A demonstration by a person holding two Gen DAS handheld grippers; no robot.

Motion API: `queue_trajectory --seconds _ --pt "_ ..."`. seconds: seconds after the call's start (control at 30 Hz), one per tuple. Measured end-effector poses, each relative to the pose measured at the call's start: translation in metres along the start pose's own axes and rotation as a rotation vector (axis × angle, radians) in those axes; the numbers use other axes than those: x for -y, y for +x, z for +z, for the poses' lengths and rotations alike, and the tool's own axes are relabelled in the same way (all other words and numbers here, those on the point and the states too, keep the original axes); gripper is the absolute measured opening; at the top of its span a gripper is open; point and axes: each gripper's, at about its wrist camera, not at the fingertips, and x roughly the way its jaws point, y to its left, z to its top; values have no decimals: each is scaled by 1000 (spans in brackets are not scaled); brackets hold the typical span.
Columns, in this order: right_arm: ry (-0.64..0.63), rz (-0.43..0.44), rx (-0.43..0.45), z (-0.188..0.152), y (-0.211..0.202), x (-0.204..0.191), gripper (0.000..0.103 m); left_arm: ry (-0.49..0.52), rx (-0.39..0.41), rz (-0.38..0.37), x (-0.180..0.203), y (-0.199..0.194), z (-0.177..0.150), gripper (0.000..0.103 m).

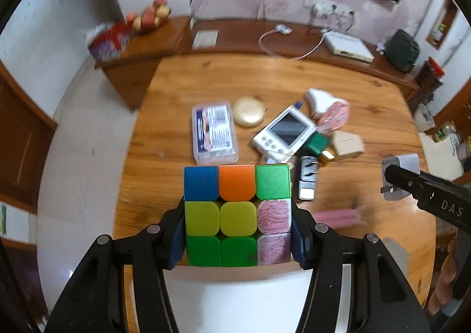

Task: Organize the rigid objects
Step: 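Carry the cube and white charger into the tray and open both tools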

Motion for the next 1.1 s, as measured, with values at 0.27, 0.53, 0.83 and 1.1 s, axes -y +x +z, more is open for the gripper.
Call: queue_trajectory --seconds 0.27,0.53,0.83,1.1 --pt "-134 -1 161 -34 -90 -28 59 117 139 30 -6 -77 -23 60" --pt "-260 3 217 -109 -119 -51 59 165 133 -7 -11 -94 -79 60" --pt "-277 0 103 -185 -55 -46 59 164 83 -57 3 -59 -140 60" --pt "-336 -70 -37 -227 -12 -48 59 156 -23 -85 15 -19 -169 60"
